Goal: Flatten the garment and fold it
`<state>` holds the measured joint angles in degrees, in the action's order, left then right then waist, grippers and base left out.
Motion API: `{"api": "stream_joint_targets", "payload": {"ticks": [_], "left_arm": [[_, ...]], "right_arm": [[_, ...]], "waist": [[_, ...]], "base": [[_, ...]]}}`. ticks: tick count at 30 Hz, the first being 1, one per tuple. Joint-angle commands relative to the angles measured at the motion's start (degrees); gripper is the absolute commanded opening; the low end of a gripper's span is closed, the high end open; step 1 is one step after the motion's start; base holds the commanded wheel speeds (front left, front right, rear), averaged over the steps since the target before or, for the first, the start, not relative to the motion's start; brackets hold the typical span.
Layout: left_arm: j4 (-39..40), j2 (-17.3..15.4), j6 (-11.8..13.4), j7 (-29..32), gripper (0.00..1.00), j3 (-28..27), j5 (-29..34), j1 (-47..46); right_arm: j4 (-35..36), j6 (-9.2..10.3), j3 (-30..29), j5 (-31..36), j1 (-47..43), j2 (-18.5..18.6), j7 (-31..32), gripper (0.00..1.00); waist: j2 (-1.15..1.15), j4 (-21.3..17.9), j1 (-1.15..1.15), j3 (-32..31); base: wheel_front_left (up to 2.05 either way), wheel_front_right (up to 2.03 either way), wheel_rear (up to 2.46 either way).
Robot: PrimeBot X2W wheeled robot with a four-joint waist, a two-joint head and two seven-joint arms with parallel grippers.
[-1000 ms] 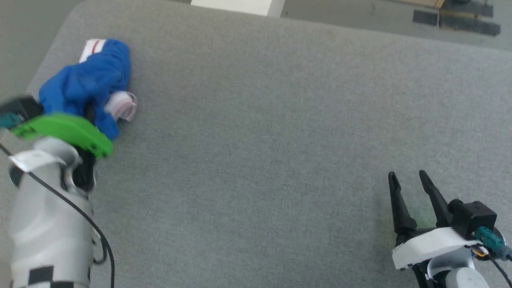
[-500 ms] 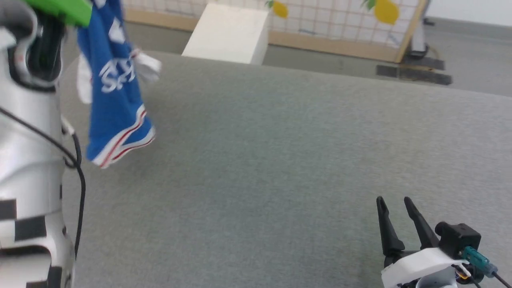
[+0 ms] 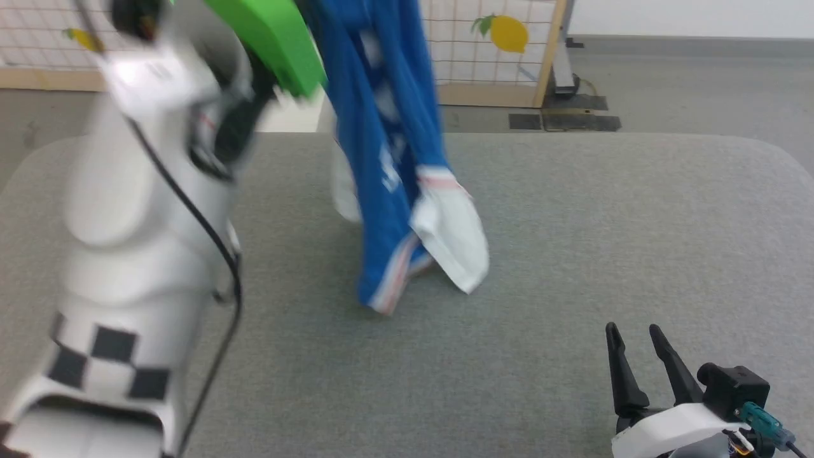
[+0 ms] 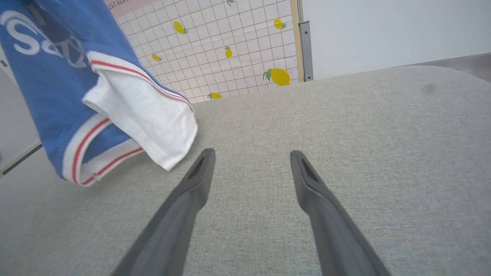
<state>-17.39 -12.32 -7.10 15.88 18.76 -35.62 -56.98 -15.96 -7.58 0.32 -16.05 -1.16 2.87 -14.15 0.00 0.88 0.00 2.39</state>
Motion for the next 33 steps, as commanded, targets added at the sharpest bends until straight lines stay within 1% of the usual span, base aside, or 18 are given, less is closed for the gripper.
{"api": "stream_joint_targets", "payload": {"ticks": [1,3,5,10,12,15,19,21,22,23,27,31,33], "left_arm": [[-1.02,0.28,-0.37,0.26,0.0,1.41,-1.1,3.28],[-2.37,0.38,-0.37,0.52,0.0,4.27,-1.03,6.73],[-3.72,0.24,-0.37,1.22,0.0,8.37,-0.63,10.26],[-7.13,1.7,-0.38,4.35,0.0,16.63,-4.41,19.72],[-7.87,1.6,-0.38,4.43,0.0,19.22,-5.53,22.61],[-9.1,1.86,-0.38,6.39,0.0,23.71,-8.0,27.14],[-11.04,1.38,-0.38,8.87,0.0,27.96,-9.75,30.87],[-12.31,1.47,-0.34,9.76,0.01,28.4,-10.74,31.92],[-12.66,1.76,-0.14,9.82,0.29,27.97,-11.46,32.17],[-12.68,2.01,0.08,9.67,1.0,27.49,-11.97,32.08],[-10.39,2.7,1.16,9.17,1.0,23.77,-15.54,31.13],[-5.5,1.83,2.71,8.66,1.0,19.21,-18.99,30.06],[-2.65,0.86,3.45,7.57,1.0,17.06,-19.73,29.53]], "right_arm": [[-0.01,0.09,-0.01,0.04,-0.13,0.0,-0.42,1.0],[0.0,0.09,-0.01,0.02,0.02,0.0,-0.46,1.0],[0.02,0.09,0.14,-0.04,0.09,0.0,-0.49,1.0],[-0.15,0.09,0.43,-0.12,0.15,0.0,-0.56,1.0],[-0.26,0.09,0.54,-0.1,0.3,0.0,-0.58,1.0],[-0.48,0.09,0.49,-0.22,0.37,0.0,-0.62,1.0],[-0.89,0.09,0.69,-0.59,0.41,0.0,-0.67,1.0],[-1.16,0.09,0.89,-0.75,0.51,0.0,-0.69,1.0],[-1.26,0.09,0.89,-0.82,0.54,0.0,-0.71,1.0],[-1.39,0.09,0.87,-0.9,0.54,0.0,-0.72,1.0],[-1.65,0.09,0.85,-0.95,0.21,0.0,-0.76,1.0],[-1.99,0.09,0.64,-1.16,-0.25,0.0,-0.79,1.0],[-2.1,0.09,0.53,-1.28,-0.49,0.0,-0.8,1.0]], "waist": [[0.0,-1.24,0.0,0.05],[0.0,-1.68,0.0,0.3],[0.0,-2.09,0.0,0.34],[0.0,-2.58,0.0,0.77],[0.0,-2.66,0.0,1.01],[0.0,-2.44,0.0,1.12],[0.0,-1.65,0.0,0.93],[0.0,-1.26,0.0,0.66],[0.0,-1.02,0.0,0.53],[0.0,-0.71,0.0,0.33],[0.0,0.25,0.0,-0.57],[0.0,1.02,0.0,-1.68],[0.0,1.36,0.0,-2.12]], "base": [[0.0,0.0,0.0],[0.0,0.0,0.0],[0.0,0.0,0.0],[0.0,0.0,0.0],[0.0,0.0,0.0],[0.0,0.0,0.0],[0.0,0.0,0.0],[0.0,0.0,0.0],[0.0,0.0,0.0],[0.0,0.0,0.0],[0.0,0.0,0.0],[0.0,0.0,0.0],[0.0,0.0,0.0]]}}
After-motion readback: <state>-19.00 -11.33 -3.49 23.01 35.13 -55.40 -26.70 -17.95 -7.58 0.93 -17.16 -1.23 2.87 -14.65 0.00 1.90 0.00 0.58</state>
